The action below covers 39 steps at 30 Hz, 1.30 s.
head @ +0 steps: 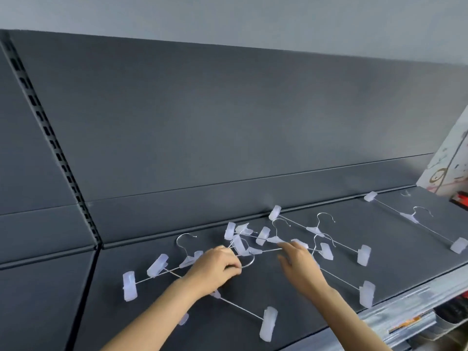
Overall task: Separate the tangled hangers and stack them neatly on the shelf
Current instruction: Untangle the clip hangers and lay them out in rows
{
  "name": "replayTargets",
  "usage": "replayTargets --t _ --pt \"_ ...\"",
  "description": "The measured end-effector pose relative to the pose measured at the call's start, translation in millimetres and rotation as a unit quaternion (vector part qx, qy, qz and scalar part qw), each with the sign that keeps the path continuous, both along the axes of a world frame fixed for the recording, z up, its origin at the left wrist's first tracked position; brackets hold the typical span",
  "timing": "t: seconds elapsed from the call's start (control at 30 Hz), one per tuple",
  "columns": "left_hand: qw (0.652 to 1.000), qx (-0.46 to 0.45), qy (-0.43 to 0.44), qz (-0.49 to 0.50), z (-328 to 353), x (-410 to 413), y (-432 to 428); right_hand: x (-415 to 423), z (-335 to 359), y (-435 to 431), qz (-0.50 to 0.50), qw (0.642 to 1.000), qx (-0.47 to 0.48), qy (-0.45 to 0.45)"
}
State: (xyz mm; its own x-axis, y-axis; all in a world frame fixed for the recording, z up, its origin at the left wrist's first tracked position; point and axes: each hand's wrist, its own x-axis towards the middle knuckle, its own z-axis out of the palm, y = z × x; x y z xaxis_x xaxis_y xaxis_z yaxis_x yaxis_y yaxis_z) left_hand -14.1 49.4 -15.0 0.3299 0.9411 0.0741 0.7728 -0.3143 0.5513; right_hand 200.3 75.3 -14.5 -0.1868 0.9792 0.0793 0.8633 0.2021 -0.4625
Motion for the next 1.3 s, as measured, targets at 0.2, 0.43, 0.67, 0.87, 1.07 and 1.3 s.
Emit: replayTargets --t 0.2,0.43,0.67,0.87,1.07,1.3 --pt "0.908 0.015 -0.293 0.299 21 -31 7 -6 3 29 0.018 0.997 0.027 -0.077" --pt "0.888 -0.004 -0.217 0.405 5 -55 -7 -41 -4 40 0.074 0.993 0.025 -0.087" --pt "0.89 -0.026 -0.121 0.438 2 -65 -22 -63 -15 43 0.063 0.99 0.014 -0.124" --pt "0.9 -0.05 -0.13 0.413 -5 -60 -30 -63 -17 43 0.074 0.989 -0.017 -0.13" --pt "0.898 -0.013 -0.191 0.396 12 -55 -25 -59 4 46 0.036 0.999 0.011 0.033" --pt "0.907 0.017 -0.201 0.368 33 -54 -23 -42 47 61 0.065 0.978 0.071 0.183"
